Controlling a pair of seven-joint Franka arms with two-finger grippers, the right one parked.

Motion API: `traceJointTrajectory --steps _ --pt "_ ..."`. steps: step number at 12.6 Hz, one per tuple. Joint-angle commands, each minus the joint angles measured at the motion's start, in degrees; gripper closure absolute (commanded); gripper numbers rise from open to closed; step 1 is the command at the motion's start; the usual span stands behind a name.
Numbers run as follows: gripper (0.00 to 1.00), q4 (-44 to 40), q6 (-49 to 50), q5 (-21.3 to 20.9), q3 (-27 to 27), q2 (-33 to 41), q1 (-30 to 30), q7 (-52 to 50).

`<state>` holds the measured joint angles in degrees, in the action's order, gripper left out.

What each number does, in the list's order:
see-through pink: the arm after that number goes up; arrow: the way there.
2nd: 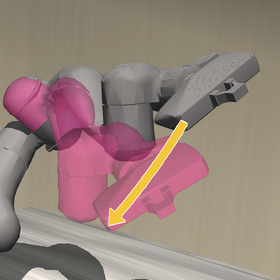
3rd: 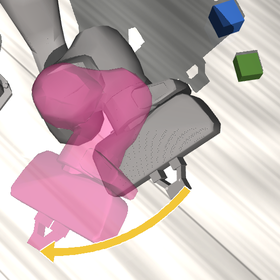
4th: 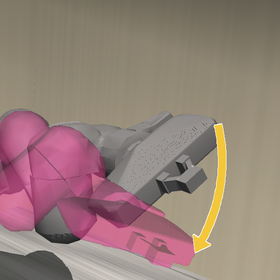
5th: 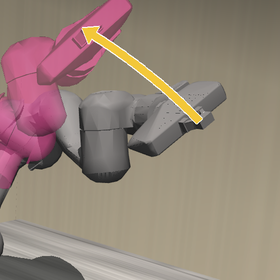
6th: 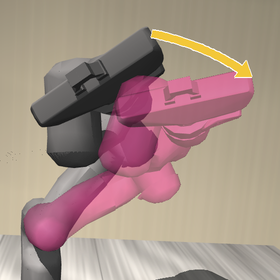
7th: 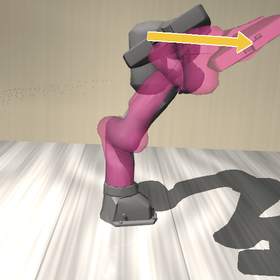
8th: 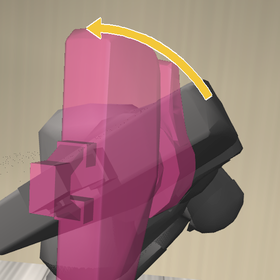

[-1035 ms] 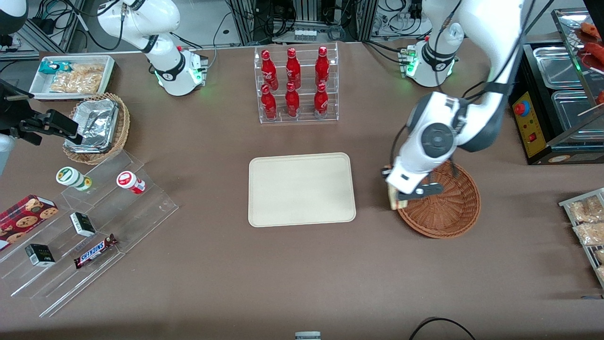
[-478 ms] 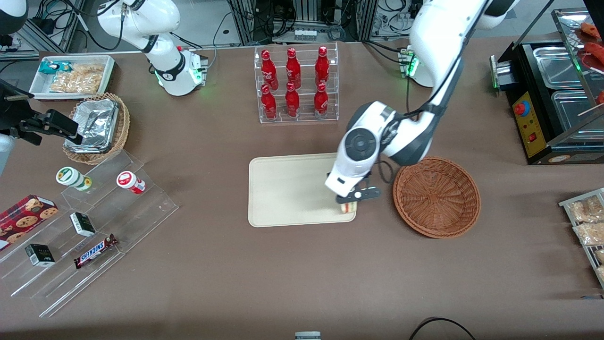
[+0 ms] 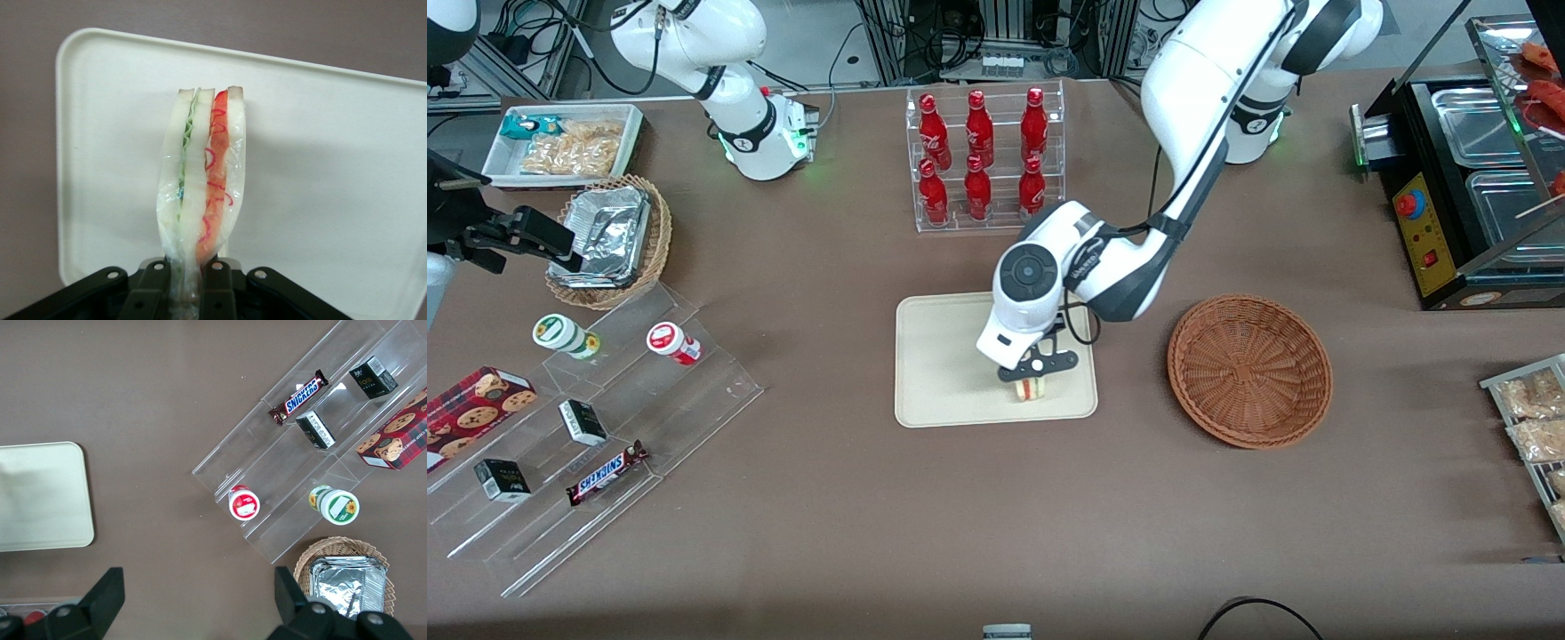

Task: Place sandwich from basket to tray
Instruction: 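Lift the sandwich and carry it with the left gripper to the tray, then lower the sandwich onto the cream tray and open the left gripper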

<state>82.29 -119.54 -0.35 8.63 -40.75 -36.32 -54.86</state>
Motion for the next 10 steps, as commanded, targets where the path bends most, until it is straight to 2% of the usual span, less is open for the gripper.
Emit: traceJointTrajectory --steps 1,5,10 --pt "1.00 -2.2 -3.7 0.3 0.5 -2.3 -1.1 -1.9" --pt "1.00 -3.8 -4.4 0.3 3.1 -4.3 -1.1 -2.7" --pt "0.98 -3.5 -4.3 0.2 3.7 -5.0 -1.5 -2.6"
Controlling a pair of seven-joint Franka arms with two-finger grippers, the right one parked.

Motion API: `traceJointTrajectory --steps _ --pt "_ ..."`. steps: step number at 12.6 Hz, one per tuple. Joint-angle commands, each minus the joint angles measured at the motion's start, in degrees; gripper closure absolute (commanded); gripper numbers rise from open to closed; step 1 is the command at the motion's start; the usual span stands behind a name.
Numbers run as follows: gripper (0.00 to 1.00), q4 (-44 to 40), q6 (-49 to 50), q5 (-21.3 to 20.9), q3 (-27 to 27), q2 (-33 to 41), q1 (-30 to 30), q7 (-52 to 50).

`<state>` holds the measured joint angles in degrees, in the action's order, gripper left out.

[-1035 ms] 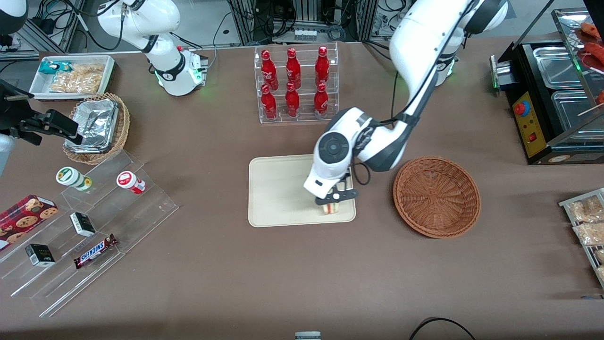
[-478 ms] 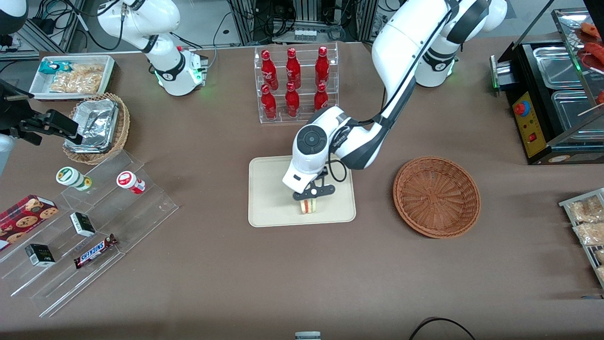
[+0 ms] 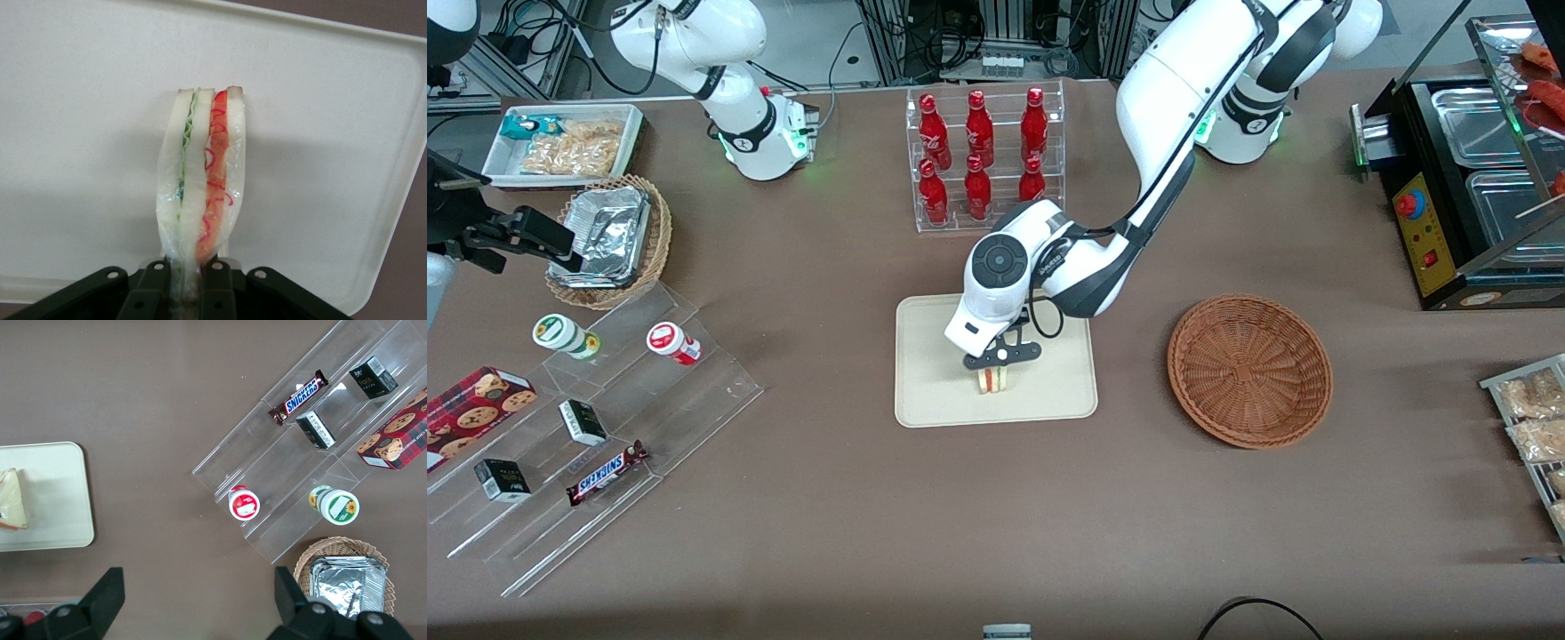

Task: Place sandwich from basket to tray
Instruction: 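Lower the sandwich onto the cream tray and open the left gripper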

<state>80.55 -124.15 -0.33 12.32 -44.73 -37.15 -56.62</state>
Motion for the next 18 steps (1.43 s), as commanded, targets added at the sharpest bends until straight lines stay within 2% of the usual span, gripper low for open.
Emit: traceJointTrajectory --steps 1,3,7,12,16,18 --pt "0.85 -1.7 0.3 0.2 0.0 -1.3 -0.6 -0.5" --pt "0.00 -1.7 0.3 0.2 0.0 -1.3 -0.5 -0.8" --pt "0.00 -1.8 1.7 0.2 -0.2 2.1 0.1 -1.0" --pt "0.00 -1.5 13.6 -0.3 -4.3 11.0 0.1 -0.2" --pt "0.00 1.0 23.0 -0.6 -5.8 15.8 5.1 0.9" --pt "0.00 3.1 24.6 -0.7 -5.8 18.3 7.4 2.6"
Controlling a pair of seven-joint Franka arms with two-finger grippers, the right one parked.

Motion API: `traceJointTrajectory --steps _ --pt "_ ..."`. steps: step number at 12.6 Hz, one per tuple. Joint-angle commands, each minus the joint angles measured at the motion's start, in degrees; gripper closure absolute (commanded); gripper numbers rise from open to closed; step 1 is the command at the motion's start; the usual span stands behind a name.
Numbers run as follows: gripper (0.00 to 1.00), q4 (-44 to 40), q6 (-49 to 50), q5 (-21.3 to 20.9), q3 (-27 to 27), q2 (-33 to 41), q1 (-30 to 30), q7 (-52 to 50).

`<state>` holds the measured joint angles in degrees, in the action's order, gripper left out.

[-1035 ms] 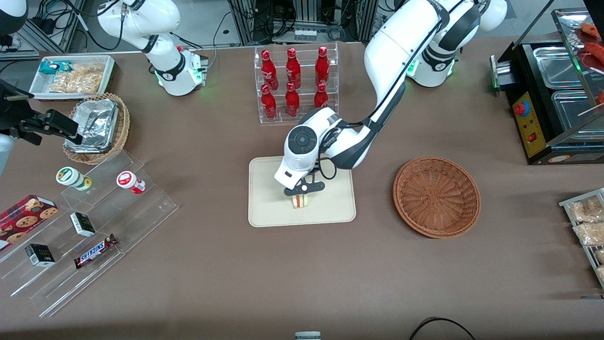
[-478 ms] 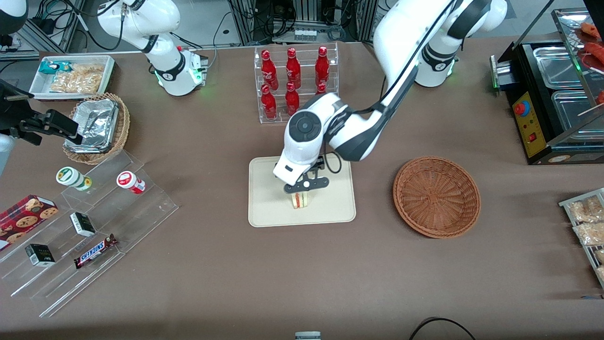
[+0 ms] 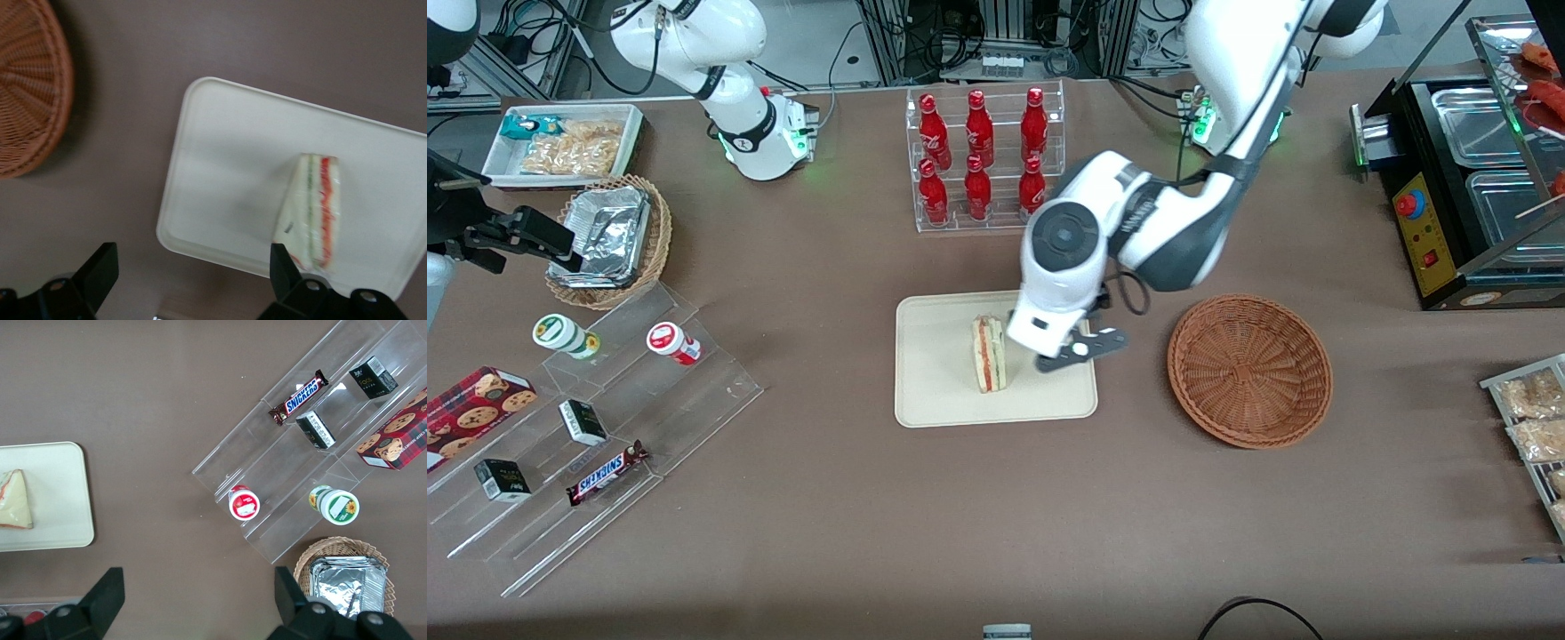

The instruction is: Place sandwich from basket to tray

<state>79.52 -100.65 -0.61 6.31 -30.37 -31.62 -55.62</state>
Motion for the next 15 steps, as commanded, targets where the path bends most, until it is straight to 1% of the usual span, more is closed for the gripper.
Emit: traceJointTrajectory --steps 1,5,9,13,15 --pt "0.00 6.4 1.7 -0.4 0.2 5.9 3.9 4.4" --pt "0.00 14.8 1.9 -0.4 0.2 13.9 10.7 14.7" --pt "0.00 22.2 3.1 -0.4 0.2 22.6 18.0 28.0" --pt "0.00 23.6 8.1 -0.1 0.5 27.9 24.2 38.9" --pt "0.00 23.1 11.1 0.0 2.4 30.0 29.0 46.3"
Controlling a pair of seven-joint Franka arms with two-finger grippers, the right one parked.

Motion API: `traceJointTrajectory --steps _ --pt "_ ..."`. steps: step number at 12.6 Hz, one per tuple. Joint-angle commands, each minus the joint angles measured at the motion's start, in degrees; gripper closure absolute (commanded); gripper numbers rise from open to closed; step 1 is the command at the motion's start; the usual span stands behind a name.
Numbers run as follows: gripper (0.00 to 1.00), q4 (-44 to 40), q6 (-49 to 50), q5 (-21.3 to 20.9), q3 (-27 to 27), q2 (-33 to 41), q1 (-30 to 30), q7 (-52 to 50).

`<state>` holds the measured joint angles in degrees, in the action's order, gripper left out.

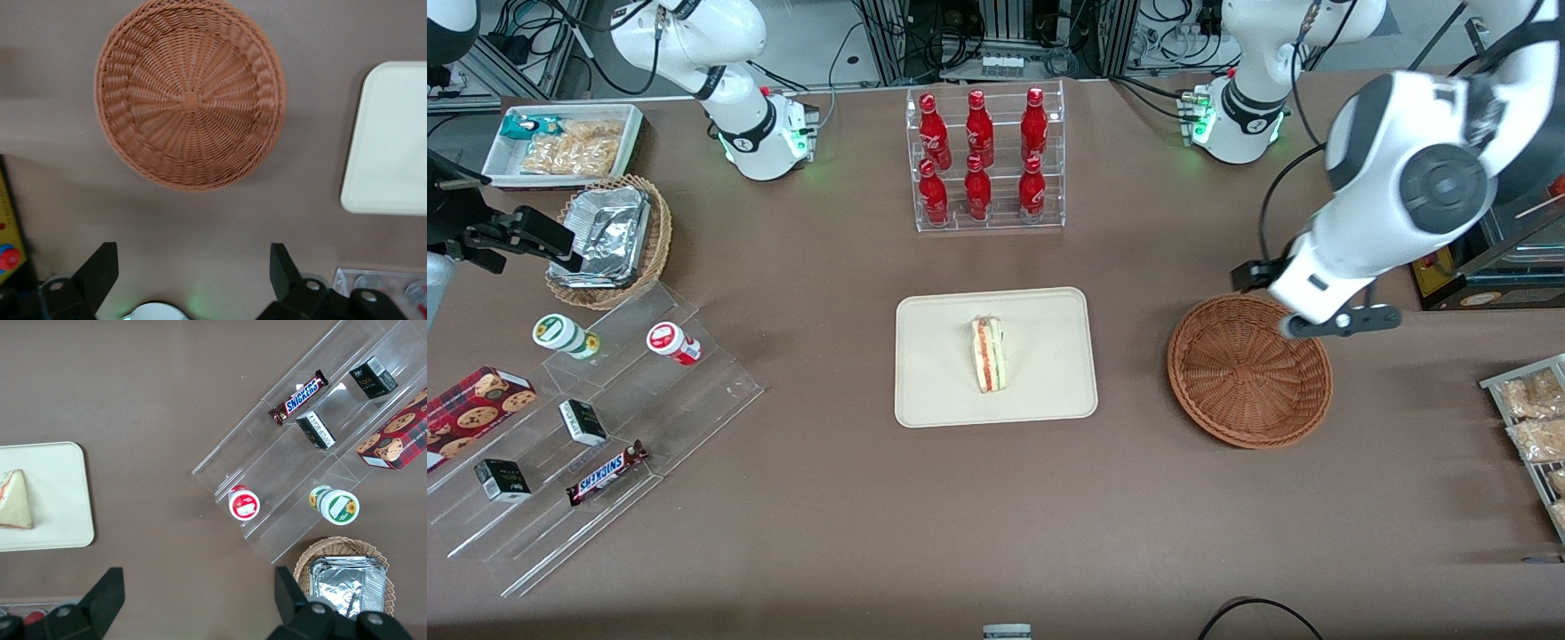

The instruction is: Place sandwich from basket to tray

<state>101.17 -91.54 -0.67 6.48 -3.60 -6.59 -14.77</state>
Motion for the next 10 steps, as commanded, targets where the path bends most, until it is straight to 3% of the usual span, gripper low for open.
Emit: traceJointTrajectory --steps 1,4,10 --pt "0.00 1.2 3.5 0.1 3.2 4.4 6.1 7.7" --pt "0.00 -0.3 6.3 0.1 4.3 6.4 10.4 13.9" --pt "0.00 -4.7 8.5 -0.2 -0.3 7.3 10.5 18.0"
